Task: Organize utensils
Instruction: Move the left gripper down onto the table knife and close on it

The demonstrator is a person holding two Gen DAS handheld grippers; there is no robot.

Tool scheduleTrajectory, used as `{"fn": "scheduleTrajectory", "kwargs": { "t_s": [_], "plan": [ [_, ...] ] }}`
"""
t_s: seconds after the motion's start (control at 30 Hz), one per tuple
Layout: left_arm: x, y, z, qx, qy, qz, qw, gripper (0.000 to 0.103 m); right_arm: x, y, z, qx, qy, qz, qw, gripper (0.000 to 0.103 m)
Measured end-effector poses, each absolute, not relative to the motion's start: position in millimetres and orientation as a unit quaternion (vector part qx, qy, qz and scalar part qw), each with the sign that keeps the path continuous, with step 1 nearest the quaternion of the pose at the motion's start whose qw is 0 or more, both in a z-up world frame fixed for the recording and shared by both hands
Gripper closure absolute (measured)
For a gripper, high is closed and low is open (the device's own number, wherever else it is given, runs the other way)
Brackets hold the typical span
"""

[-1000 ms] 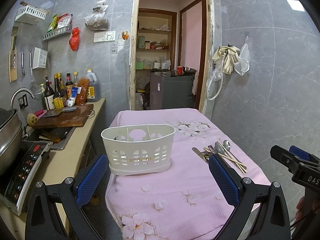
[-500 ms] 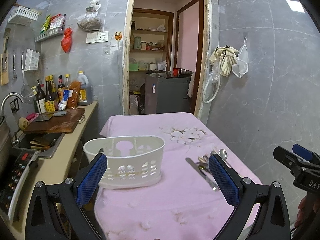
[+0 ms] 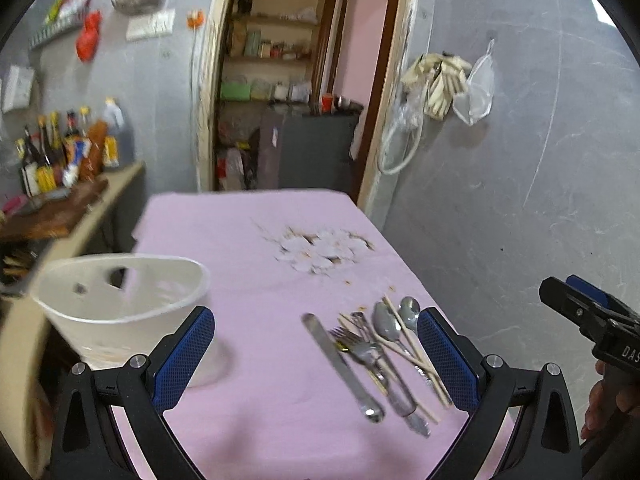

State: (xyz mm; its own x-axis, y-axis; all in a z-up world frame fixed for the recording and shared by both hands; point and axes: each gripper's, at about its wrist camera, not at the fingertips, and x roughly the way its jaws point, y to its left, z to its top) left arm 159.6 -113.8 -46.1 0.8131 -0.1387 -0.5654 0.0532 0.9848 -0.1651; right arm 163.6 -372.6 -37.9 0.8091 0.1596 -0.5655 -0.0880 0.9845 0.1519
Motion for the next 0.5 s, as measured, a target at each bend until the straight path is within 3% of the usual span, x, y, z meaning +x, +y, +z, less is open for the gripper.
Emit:
{"fn": "scheduleTrajectory", "kwargs": {
  "t_s": [0.03,0.1,0.2,0.33,0.5],
  "plan": [
    [165.9,-117.1,-51.1,-0.075,0.307,-0.050,0.947,0.001,173.4,-377.4,-44.4,0.060,0.312,0.076,0.945,0.012],
    [182.1,-124.8,-64.1,-0.081,0.321,-0.045,0.942,0.002,191.6,-381.8,-57.8,0.054,0.332,0.094,0.937,0.028],
    [203.2,-132.0,-84.4,-0.090,0.348,-0.038,0.932,0.006,217.5,-387.2,-82.6,0.051,0.364,0.124,0.922,0.042],
    [223.3,-132.2,-108.2,-0.116,0.380,-0.026,0.917,0.015,249.3,-383.6,-118.6,0.045,0.400,0.169,0.900,0.053],
    [243.9,-129.3,-139.2,-0.131,0.409,-0.021,0.903,0.034,277.1,-374.5,-149.0,0.034,0.426,0.209,0.880,0.063]
  ]
}}
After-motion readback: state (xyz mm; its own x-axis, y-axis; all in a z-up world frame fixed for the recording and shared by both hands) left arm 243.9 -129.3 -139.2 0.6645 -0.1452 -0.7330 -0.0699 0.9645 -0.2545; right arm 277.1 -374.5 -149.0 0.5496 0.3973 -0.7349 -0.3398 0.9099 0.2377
